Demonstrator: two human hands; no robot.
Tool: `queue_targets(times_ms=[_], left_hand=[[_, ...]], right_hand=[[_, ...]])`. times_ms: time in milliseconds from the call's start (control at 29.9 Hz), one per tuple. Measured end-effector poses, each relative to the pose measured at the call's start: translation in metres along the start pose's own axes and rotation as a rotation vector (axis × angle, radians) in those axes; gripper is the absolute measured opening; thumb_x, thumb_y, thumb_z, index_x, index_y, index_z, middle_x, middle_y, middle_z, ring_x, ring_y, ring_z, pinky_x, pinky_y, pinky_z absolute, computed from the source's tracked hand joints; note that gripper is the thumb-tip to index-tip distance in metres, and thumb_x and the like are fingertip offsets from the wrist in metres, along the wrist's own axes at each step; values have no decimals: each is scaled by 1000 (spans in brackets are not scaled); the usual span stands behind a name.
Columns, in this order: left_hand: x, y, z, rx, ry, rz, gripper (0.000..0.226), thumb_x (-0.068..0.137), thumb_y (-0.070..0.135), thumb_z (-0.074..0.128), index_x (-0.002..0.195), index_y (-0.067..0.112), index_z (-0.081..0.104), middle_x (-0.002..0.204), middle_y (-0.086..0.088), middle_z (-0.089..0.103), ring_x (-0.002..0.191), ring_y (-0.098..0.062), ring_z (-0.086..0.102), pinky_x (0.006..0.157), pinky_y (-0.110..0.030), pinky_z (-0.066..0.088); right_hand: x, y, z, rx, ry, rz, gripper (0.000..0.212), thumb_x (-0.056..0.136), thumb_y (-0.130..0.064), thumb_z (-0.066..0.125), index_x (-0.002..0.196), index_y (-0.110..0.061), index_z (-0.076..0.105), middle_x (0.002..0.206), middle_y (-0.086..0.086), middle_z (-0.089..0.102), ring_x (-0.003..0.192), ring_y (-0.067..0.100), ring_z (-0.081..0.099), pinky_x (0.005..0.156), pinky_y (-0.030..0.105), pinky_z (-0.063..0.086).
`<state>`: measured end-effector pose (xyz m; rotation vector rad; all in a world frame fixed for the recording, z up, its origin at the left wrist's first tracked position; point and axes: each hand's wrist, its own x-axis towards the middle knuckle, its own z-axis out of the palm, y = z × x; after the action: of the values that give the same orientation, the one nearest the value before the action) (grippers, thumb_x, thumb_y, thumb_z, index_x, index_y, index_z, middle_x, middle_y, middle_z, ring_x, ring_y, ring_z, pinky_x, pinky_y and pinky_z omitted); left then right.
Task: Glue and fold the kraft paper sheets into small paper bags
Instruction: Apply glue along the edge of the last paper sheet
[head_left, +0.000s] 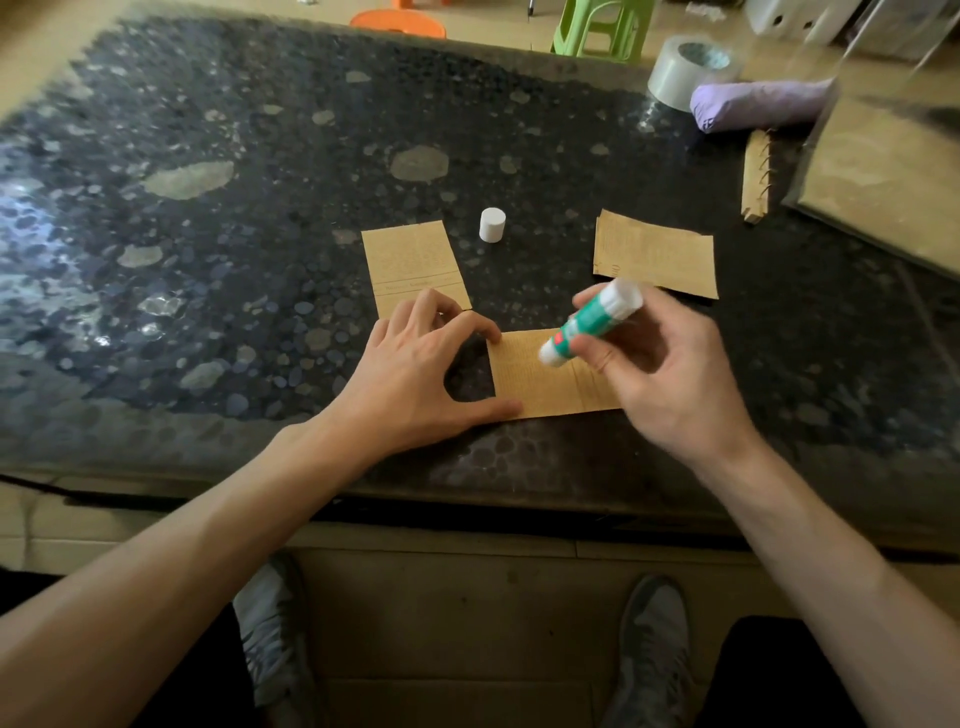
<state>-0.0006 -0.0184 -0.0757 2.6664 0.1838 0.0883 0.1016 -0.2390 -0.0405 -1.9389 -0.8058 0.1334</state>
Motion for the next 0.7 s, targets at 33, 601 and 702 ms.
queue_targets(times_ms=[33,601,702], left_hand=[[0,0,0,8,3,7,78,68,88,54,133,45,50,129,9,38,129,-14,35,106,-35,28],[1,0,-8,42,-46,25,61,87,71,44,141,43,46,137,5,39,131,-15,34,109,-38,31],[2,-1,-7,44,-37,23,46,97,55,46,141,43,45,138,5,39,133,-16,35,112,-39,31]], right_hand=[[1,-2,6,-10,-41,1,31,93,-17,77,122,-14,67,111,-11,71,106,4,70,92,24,58],[11,-3,35,-201,-144,-6,40,84,-49,80,116,-30,66,107,-21,70,102,-5,65,89,22,56],[10,-3,34,-204,-144,2,41,83,-50,79,118,-30,67,110,-21,70,104,-4,66,93,31,58]])
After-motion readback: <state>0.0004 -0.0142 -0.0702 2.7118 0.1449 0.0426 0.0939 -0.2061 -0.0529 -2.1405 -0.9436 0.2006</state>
